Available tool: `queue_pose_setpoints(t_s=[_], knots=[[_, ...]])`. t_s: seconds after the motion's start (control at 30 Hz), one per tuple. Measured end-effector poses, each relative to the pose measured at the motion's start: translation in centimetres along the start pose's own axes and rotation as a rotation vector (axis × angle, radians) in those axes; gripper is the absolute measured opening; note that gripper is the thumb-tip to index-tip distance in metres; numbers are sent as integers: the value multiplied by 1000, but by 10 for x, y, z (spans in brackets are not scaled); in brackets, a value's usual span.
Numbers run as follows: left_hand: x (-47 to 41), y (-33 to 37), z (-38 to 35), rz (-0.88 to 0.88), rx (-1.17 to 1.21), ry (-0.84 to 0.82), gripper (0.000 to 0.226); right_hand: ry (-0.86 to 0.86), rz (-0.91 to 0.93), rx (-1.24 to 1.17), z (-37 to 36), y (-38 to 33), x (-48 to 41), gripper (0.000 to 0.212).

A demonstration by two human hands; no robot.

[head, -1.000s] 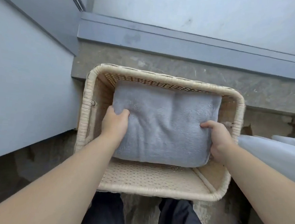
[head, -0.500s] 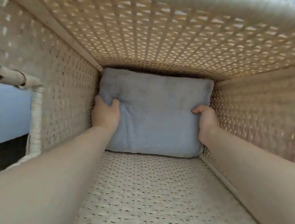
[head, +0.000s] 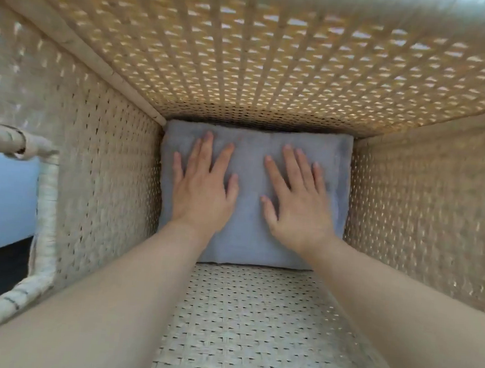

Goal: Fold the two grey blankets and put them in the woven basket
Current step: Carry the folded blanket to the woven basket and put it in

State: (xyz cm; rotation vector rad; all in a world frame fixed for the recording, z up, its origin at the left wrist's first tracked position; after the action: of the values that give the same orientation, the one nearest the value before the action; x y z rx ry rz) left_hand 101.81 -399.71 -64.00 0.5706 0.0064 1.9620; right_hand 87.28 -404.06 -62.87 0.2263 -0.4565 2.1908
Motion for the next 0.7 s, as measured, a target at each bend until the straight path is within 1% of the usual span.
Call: queue_pose_setpoints(t_s=[0.13,0.37,0.5,0.7], knots=[[-12,-23,-30,-27,-82,-34,62,-18,-24,111,-27,25,-12,67],[-15,-37,-54,-33,-103,19,69,71,9,93,-45,37,-13,69],[-19,-37,-57,-47,-100,47,70,56,-40,66,-51,43,-12,71],[-24,-39,-68,-55,-28,117,70,92,-12,41,-60,45,-18,71]])
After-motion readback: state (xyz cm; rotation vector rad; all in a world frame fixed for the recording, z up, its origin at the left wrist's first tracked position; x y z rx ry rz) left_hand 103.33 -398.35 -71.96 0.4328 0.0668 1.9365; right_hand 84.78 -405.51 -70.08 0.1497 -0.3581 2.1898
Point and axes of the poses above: each hand's wrist, its own x-axis away from the middle knuckle, its own z-axis out of the back of the hand, y = z × x, the point moved 7 cm from there along -x, towards the middle knuckle, and after that the axes turned 1 degree about z, right-handed, at the moved point
